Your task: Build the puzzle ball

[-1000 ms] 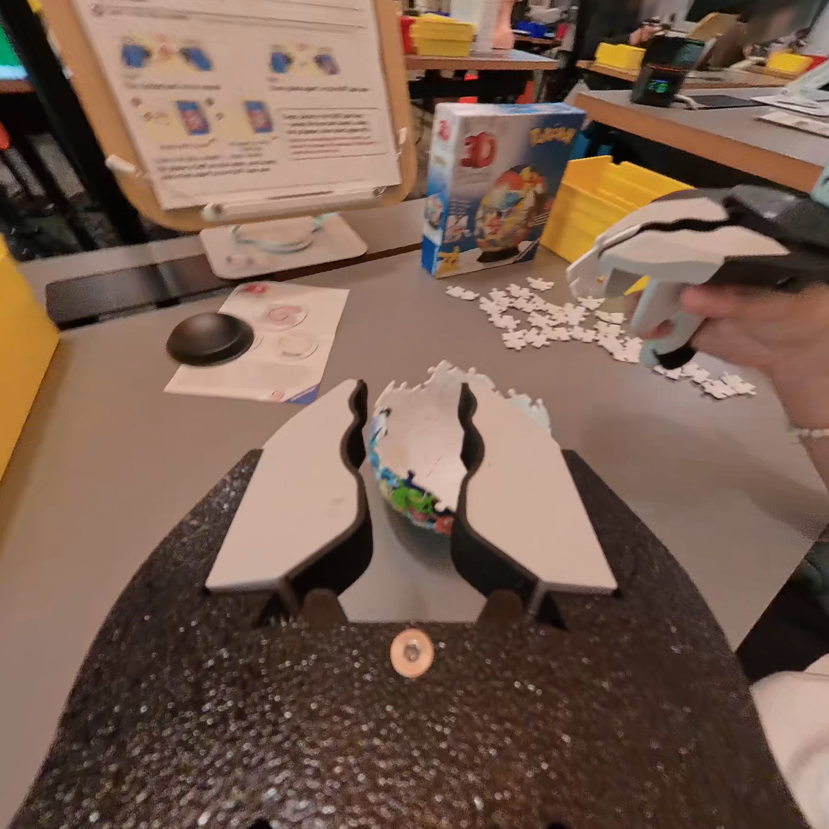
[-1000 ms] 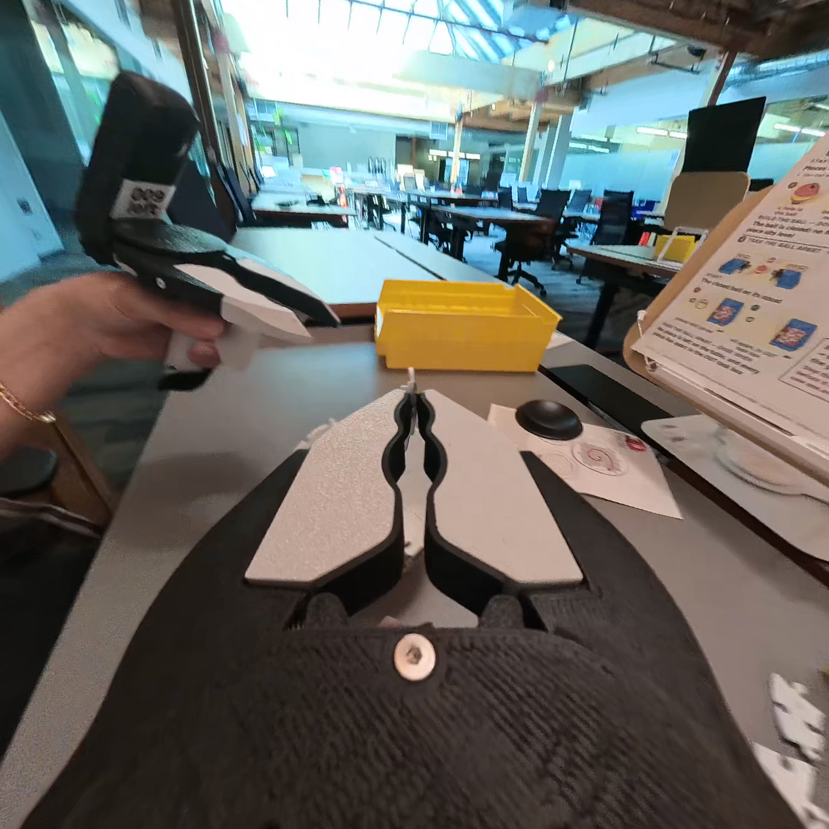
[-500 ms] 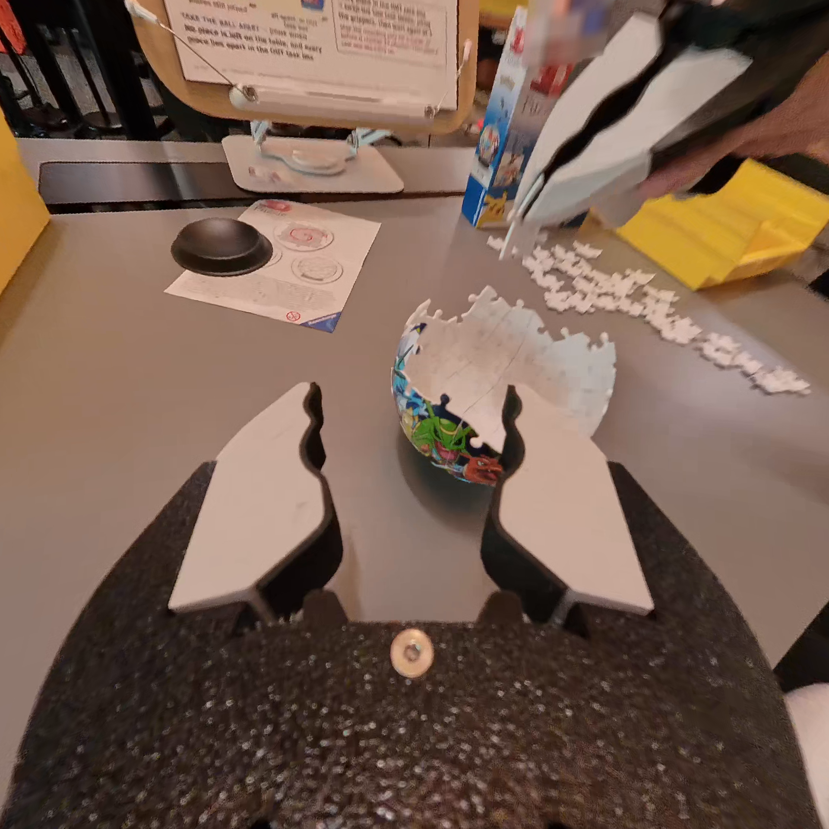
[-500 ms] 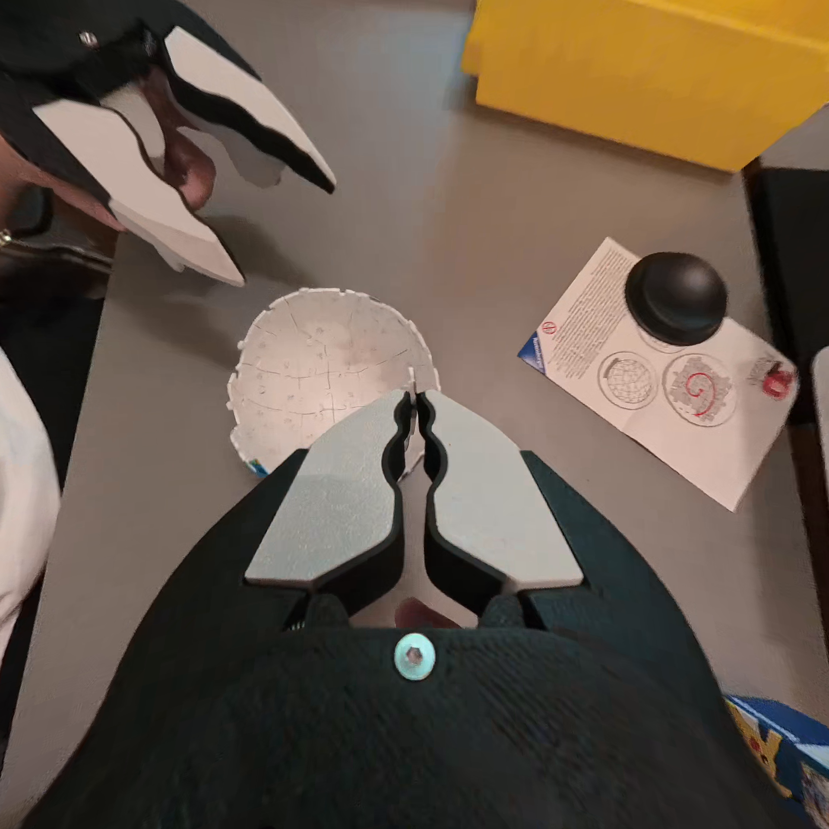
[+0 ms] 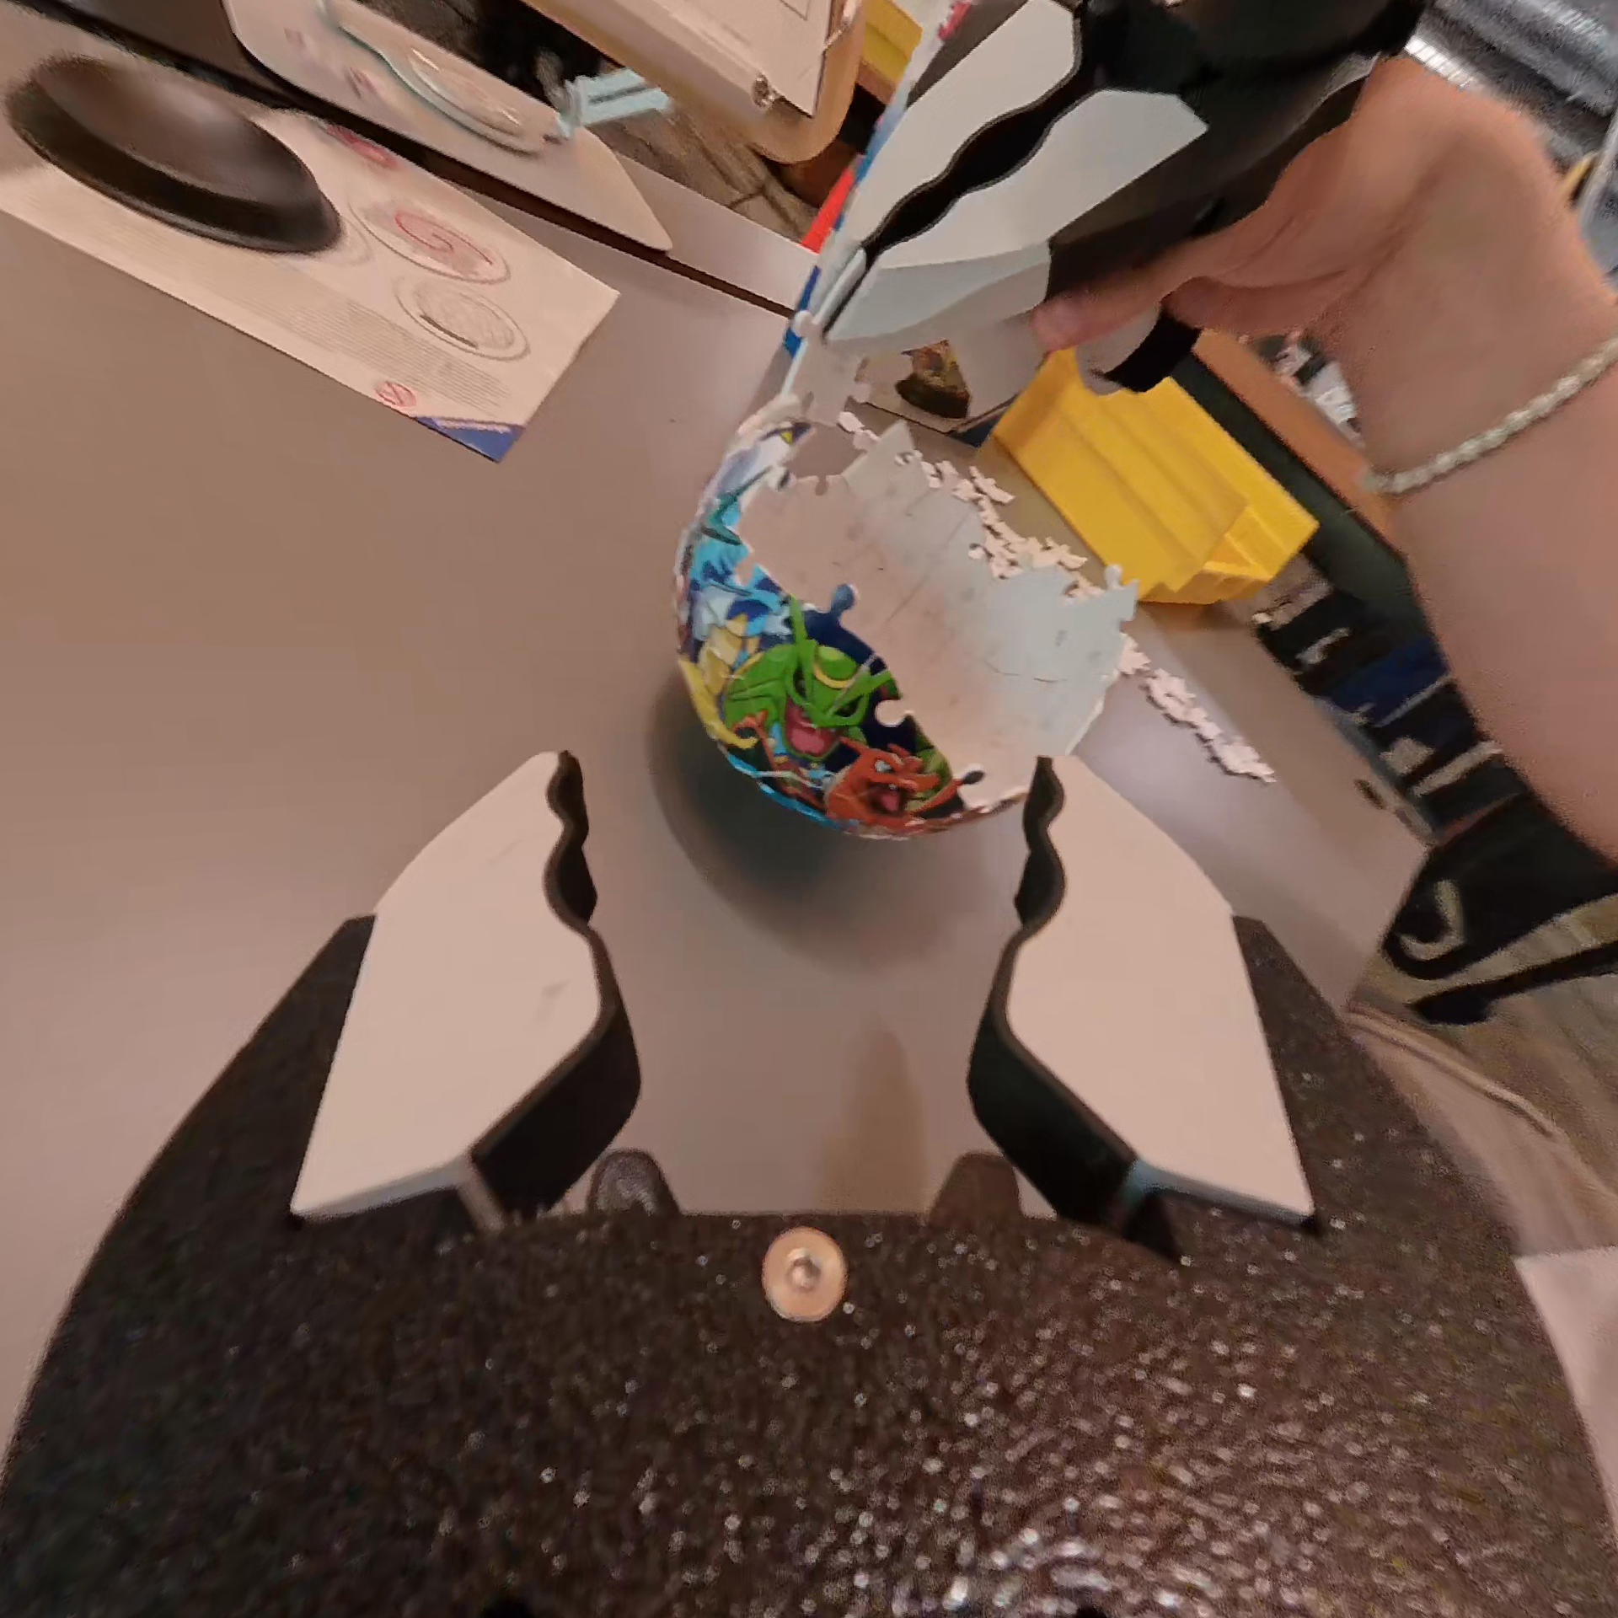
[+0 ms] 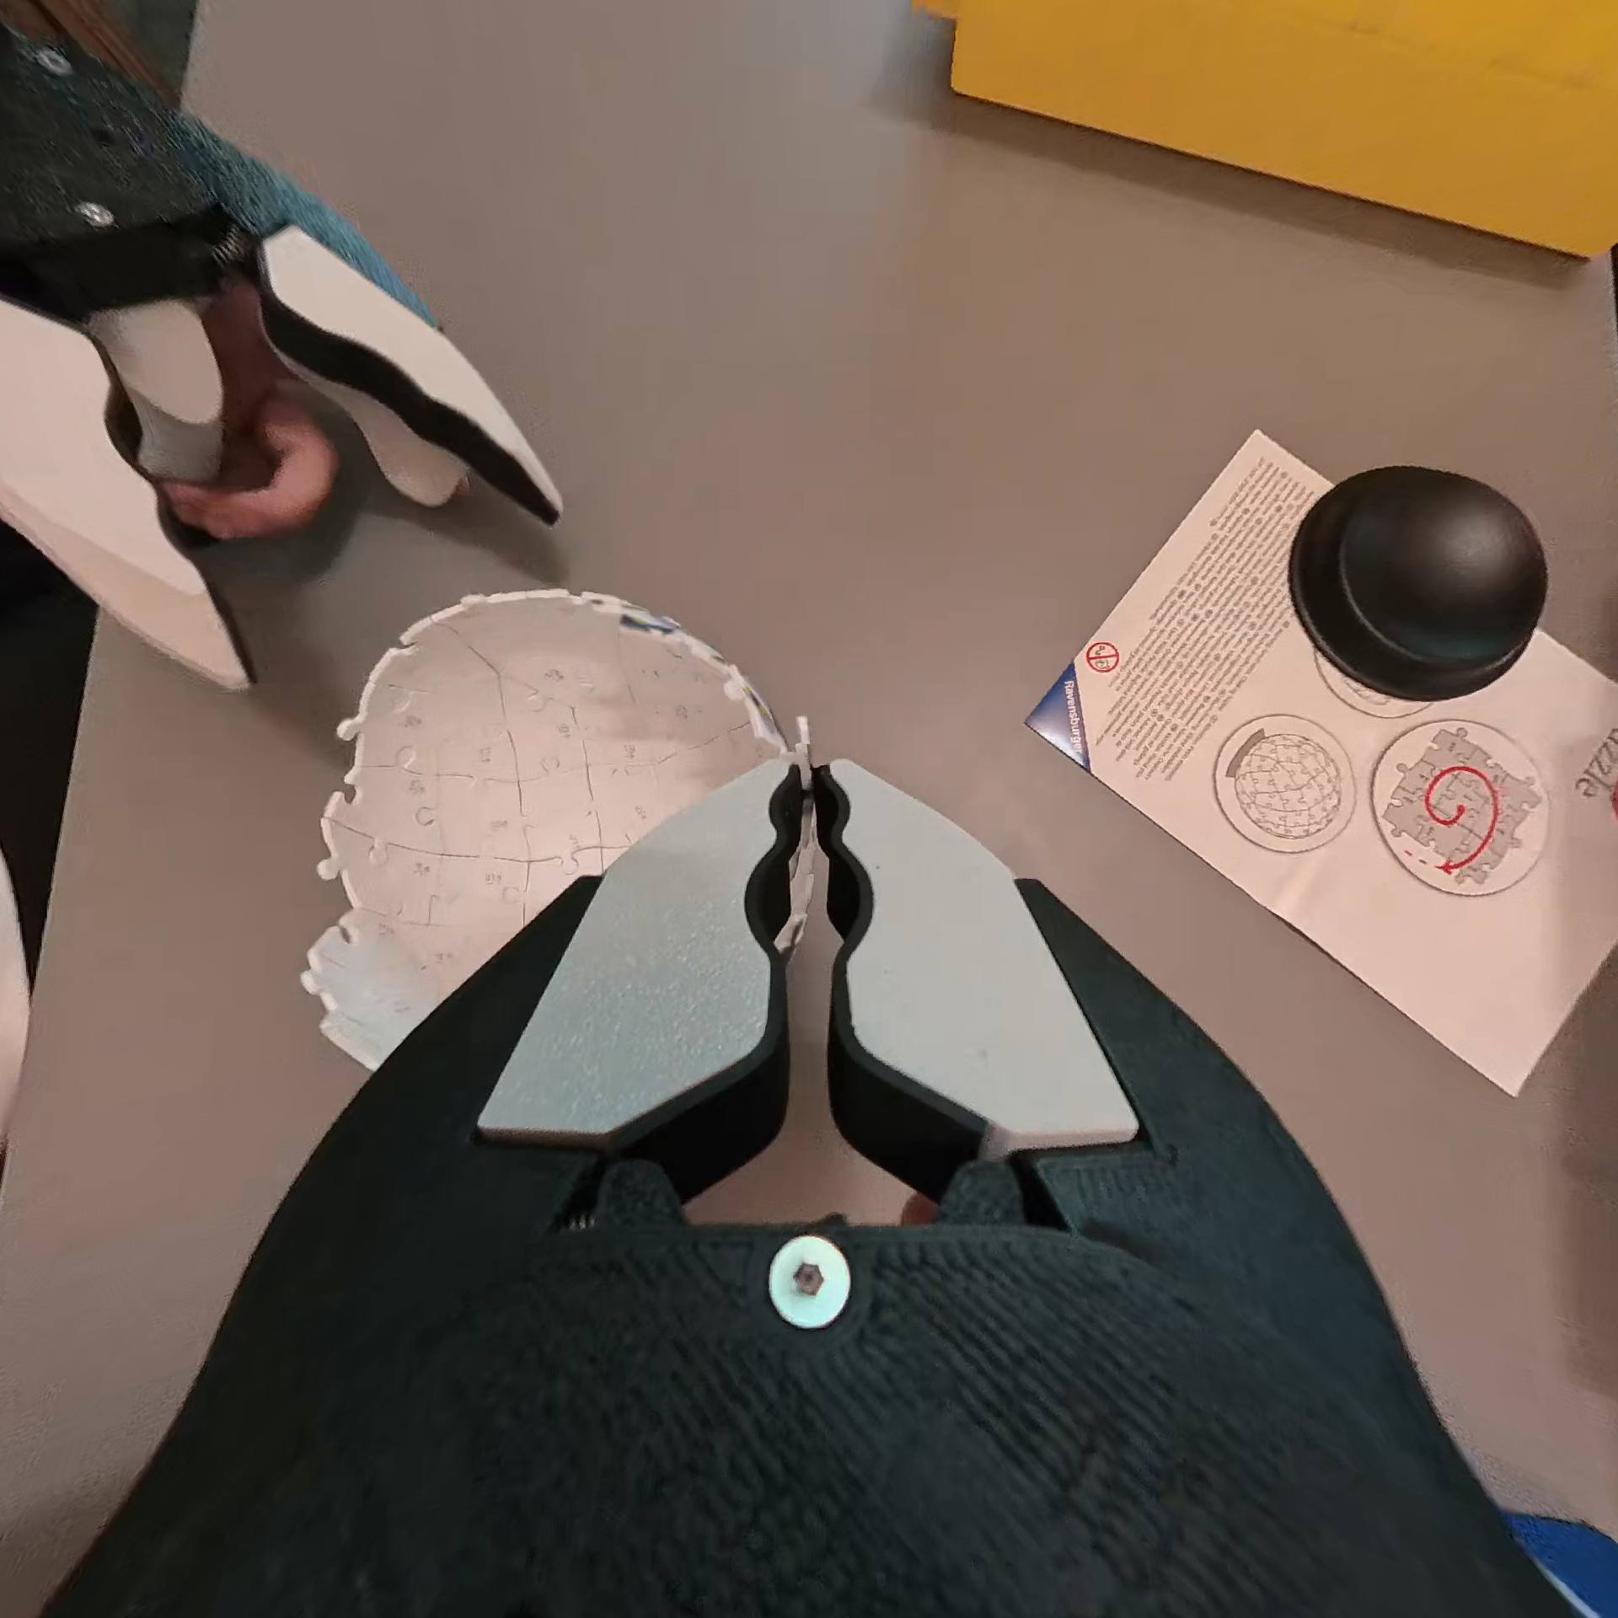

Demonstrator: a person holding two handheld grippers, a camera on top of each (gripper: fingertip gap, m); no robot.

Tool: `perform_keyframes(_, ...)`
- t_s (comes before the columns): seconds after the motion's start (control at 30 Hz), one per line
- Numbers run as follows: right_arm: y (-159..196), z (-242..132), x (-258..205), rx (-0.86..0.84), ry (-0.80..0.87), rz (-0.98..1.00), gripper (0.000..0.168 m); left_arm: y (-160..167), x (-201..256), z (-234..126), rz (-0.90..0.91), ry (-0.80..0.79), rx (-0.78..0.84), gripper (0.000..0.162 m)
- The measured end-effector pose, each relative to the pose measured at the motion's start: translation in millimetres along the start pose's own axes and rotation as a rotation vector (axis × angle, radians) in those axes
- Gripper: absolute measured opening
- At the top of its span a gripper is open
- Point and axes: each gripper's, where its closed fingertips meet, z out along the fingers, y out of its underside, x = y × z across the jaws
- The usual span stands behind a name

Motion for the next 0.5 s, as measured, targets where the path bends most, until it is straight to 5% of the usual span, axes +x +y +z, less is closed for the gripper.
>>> perform_keyframes(0.5,12,-1,2,0.03,0.024,0.025,0.003,12,17,24,-0.112,0.121,-0.049,0.094)
